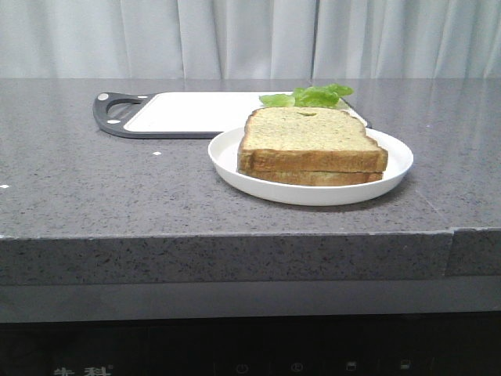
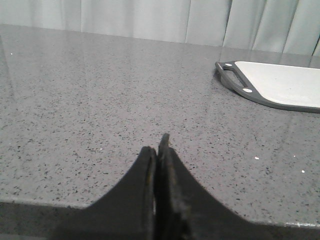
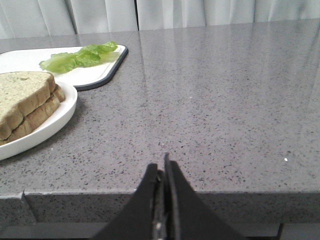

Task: Left arm grabs bread, right arm adds lettuce

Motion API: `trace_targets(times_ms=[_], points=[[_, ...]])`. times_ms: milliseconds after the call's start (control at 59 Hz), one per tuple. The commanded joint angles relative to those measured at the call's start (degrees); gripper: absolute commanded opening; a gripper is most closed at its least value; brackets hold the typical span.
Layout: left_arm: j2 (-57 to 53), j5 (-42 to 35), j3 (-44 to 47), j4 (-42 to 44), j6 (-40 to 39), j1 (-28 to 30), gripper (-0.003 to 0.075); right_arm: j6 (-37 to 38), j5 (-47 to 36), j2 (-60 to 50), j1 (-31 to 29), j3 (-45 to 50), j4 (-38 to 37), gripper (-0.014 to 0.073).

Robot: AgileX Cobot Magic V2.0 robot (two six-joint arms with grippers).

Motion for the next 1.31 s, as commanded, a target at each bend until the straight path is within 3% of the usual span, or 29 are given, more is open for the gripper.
trace_targets(times_ms=[0, 1017, 1288], points=[[-1.0, -4.9, 0.3, -0.4, -0.4, -0.4, -0.0021, -0.1, -4.1, -1.2, -0.5, -0.1, -0.7, -0.0061], [-1.0, -5.1, 0.3, -0.4, -0.4, -0.4, -0.0021, -0.1, -4.1, -1.2, -0.5, -0.1, -0.7, -0.0061], [-1.0, -10.1, 0.0, -0.4, -0.4, -0.4, -0.0021, -0.1, -6.5, -1.2, -0.5, -0.2, -0.6, -0.0061]])
